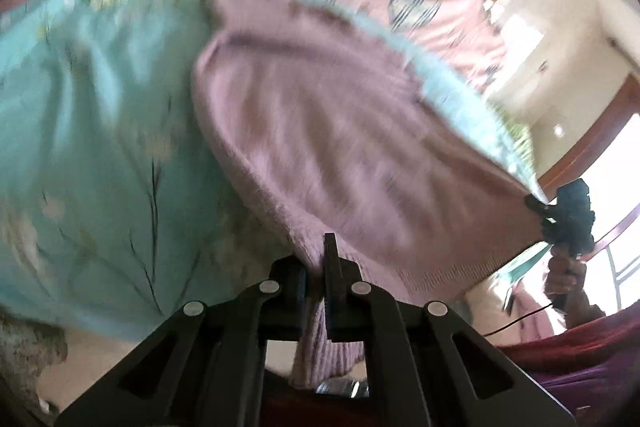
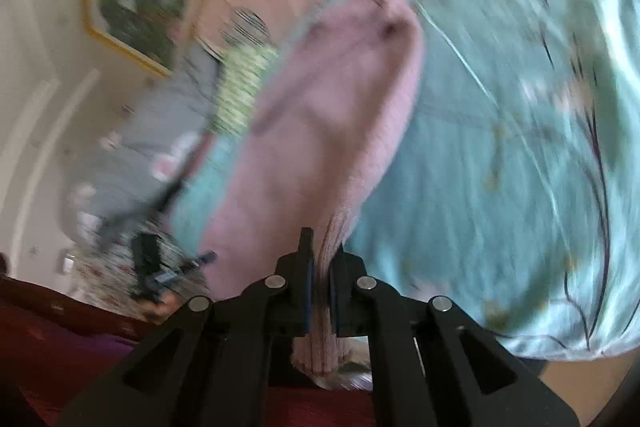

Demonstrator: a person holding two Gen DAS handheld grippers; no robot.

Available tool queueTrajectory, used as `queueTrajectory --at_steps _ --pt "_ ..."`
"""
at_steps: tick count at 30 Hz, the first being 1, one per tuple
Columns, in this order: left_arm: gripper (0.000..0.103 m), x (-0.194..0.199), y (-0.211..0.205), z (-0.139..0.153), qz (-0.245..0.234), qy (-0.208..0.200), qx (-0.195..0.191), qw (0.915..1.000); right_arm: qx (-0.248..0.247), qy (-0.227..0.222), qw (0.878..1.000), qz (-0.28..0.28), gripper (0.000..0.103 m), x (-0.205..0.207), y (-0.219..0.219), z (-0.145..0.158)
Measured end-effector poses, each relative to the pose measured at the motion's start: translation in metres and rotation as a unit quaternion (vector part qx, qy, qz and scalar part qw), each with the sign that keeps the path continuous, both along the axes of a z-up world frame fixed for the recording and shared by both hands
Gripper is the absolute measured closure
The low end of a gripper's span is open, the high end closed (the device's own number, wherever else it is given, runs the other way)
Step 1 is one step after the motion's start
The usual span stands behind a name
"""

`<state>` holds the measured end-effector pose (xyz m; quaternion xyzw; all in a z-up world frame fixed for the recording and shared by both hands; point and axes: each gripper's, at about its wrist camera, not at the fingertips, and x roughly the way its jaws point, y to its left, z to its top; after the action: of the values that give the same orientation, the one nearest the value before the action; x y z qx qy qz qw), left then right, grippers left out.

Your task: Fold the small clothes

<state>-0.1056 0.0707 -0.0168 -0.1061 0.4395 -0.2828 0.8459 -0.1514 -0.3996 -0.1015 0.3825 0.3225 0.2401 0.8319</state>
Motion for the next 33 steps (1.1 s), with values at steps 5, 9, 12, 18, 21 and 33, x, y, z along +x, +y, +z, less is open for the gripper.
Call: queueTrajectory --at_steps 5,9,12,18,21,33 --pt "0.099 0.033 0.003 0.055 0.01 -0.067 -0.035 0.9971 0.035 -0.074 0.997 -0.005 0.096 0.029 -0.007 0.046" --pt "0.099 0.09 -0.001 0.088 0.028 -0.11 -0.048 0.9924 0.041 -0.111 0.993 -0.018 0.096 0.078 -0.014 0.076" --pt "0.099 0.132 -0.009 0.098 0.046 -0.137 -0.042 0.9886 0.032 -0.113 0.992 -0.041 0.096 0.126 -0.022 0.093" --pt "0.099 0.231 -0.016 0.09 0.082 -0.124 -0.041 0.988 0.008 -0.071 0.992 -0.102 0.096 0.22 -0.043 0.098" --pt "0.099 0.28 -0.025 0.071 0.099 -0.1 -0.023 0.9898 -0.004 -0.042 0.992 -0.119 0.096 0.265 -0.048 0.087" --pt "0.099 0.385 -0.047 0.004 0.118 -0.048 0.041 0.991 -0.047 0.056 0.983 -0.167 0.096 0.368 -0.059 0.026"
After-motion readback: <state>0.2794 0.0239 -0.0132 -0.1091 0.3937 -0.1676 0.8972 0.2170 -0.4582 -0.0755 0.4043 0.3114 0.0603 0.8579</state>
